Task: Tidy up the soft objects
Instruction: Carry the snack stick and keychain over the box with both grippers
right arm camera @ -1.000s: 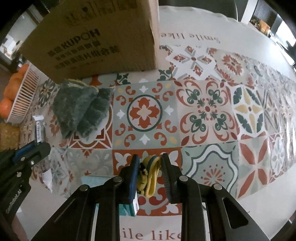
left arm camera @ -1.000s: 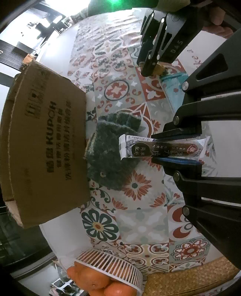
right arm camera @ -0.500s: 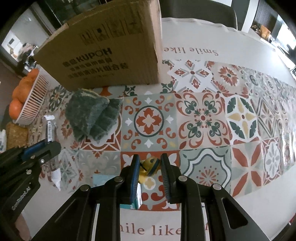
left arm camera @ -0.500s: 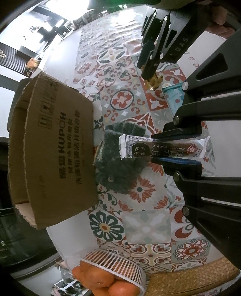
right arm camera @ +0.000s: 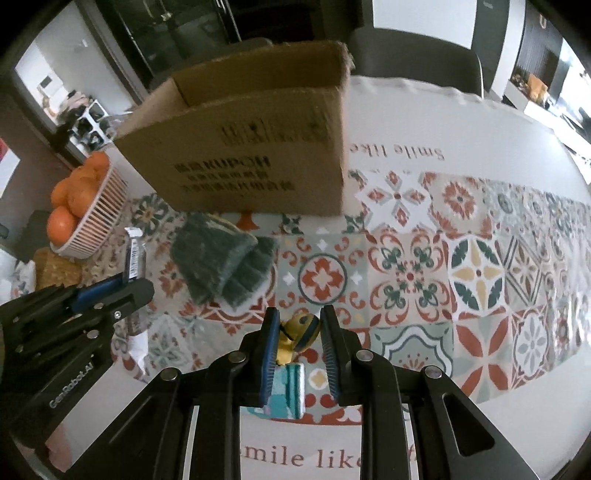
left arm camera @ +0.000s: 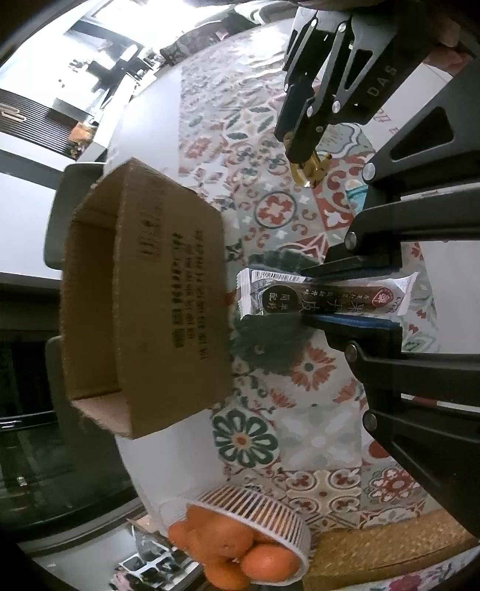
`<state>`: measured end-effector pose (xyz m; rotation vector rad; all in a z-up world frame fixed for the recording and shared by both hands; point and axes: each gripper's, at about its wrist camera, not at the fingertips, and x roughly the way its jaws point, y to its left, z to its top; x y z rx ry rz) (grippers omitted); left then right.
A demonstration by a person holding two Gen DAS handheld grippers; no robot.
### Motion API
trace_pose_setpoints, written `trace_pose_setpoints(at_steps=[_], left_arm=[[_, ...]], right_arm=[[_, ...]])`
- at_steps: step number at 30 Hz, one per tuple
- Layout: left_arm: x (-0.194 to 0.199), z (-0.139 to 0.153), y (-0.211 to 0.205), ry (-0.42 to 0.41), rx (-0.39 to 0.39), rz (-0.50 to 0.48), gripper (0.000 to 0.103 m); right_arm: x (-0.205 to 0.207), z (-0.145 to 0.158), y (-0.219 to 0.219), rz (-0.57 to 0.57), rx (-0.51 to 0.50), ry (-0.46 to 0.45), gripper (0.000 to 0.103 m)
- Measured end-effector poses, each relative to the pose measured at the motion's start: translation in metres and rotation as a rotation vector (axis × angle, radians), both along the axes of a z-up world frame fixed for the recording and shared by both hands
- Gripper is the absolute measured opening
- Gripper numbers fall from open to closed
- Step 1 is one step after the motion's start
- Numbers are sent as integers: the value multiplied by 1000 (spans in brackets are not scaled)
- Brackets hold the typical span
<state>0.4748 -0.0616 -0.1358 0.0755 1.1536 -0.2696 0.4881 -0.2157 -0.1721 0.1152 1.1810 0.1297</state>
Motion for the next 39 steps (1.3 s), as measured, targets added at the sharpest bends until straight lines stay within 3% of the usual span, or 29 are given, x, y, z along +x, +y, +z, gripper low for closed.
trace_pose_setpoints(at_steps=[29, 39], left_arm=[[47, 111, 15, -222, -50, 17, 18], [85, 126, 5, -250, -31, 18, 18]], right_arm=[[44, 117, 24, 72, 23, -260, 24], [78, 136, 22, 73, 34, -290, 24]])
